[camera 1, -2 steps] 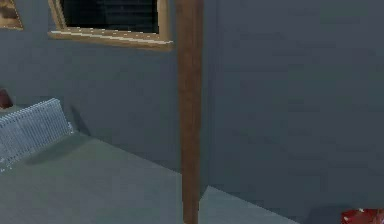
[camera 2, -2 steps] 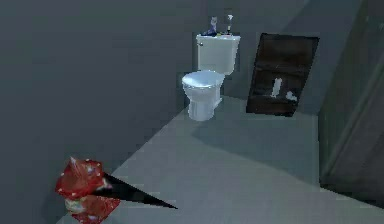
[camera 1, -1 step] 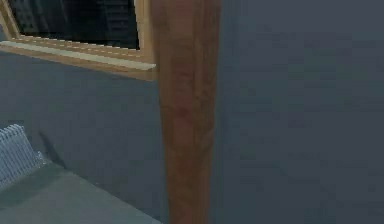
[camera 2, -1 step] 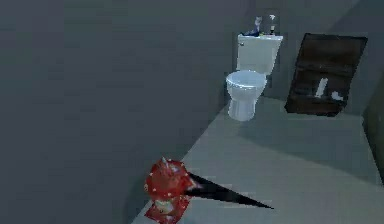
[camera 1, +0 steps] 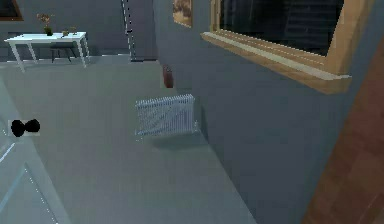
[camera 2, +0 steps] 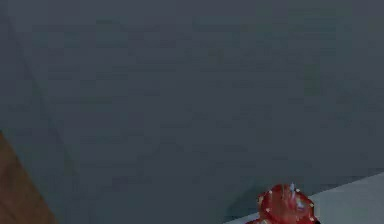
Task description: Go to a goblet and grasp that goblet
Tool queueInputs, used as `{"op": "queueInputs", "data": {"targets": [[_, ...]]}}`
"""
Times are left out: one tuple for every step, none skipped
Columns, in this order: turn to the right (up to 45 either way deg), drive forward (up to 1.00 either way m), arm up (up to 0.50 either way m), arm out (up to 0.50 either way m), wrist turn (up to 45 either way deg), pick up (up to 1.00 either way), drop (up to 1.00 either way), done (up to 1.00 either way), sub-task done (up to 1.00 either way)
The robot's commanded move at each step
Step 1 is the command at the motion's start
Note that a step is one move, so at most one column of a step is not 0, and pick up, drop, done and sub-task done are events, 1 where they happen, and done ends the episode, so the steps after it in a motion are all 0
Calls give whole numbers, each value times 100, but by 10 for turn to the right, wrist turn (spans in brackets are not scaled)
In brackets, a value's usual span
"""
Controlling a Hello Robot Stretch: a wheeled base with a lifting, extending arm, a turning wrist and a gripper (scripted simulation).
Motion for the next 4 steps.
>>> {"op": "queueInputs", "data": {"targets": [[-150, 0, 0, 0, 0, 0, 0, 0, 0], [0, 75, 0, 0, 0, 0, 0, 0, 0], [-150, 0, 0, 0, 0, 0, 0, 0, 0], [0, 50, 0, 0, 0, 0, 0, 0, 0]]}}
